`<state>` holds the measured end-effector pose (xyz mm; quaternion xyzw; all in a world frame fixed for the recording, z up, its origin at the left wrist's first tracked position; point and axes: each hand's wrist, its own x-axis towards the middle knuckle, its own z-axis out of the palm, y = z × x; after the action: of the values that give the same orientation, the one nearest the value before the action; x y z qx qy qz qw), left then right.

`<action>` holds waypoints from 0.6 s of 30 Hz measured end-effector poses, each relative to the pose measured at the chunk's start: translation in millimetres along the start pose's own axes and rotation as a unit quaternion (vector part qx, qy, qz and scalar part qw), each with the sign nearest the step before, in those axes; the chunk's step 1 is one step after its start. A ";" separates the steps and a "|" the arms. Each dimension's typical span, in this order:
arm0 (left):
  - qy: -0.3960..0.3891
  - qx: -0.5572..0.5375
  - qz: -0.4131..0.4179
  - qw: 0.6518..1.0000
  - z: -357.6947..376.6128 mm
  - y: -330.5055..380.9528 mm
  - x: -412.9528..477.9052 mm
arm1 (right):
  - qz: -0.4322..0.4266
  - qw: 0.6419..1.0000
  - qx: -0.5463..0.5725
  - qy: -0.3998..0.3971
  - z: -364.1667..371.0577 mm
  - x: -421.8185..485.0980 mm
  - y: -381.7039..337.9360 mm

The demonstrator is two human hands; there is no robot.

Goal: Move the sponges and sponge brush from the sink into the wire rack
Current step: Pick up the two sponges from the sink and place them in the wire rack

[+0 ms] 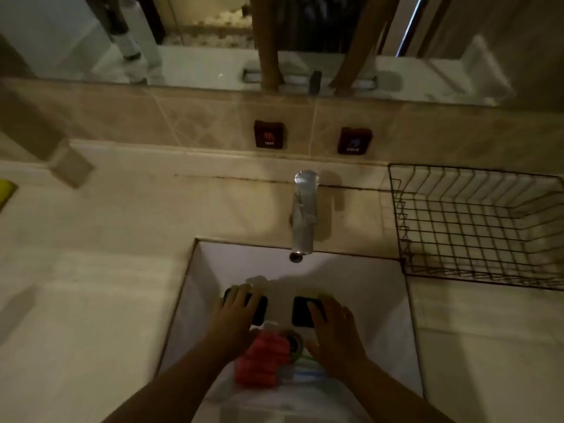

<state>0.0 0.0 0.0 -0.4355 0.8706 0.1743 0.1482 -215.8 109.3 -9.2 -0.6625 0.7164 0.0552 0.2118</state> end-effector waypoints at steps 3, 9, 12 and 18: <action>-0.019 0.022 -0.029 0.999 8.6 -5.7 16.7 | -0.001 1.000 -0.004 0.020 16.3 17.3 9.6; -0.028 0.020 -0.034 0.999 30.3 -24.7 24.4 | -0.001 0.999 0.022 0.027 29.8 36.0 10.0; -0.018 0.011 -0.022 1.000 36.5 -27.7 27.6 | 0.002 0.998 0.008 0.063 34.0 40.8 5.4; -0.001 -0.006 -0.019 1.000 44.0 -30.7 38.4 | 0.031 0.998 0.027 0.047 44.8 49.5 4.6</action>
<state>7.5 -25.3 -60.4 -0.4529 0.8609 0.1769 0.1502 -211.6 80.2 -69.3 -0.6358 0.7471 0.0112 0.1935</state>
